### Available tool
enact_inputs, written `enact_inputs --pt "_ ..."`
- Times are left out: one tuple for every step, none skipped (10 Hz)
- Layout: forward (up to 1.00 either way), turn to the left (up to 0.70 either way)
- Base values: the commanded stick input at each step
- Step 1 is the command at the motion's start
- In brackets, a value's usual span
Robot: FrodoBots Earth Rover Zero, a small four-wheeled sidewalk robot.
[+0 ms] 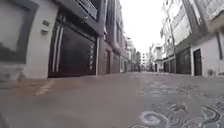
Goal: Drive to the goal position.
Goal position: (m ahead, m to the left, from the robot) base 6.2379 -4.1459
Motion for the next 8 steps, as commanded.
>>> enact_inputs --pt "0.85 -0.34" --pt "0.85 -0.34" --pt "0.85 -0.34" --pt "0.85 -0.34" --pt "0.85 -0.34" --pt "0.85 -0.33" --pt "0.85 -0.31" --pt "0.85 -0.29"
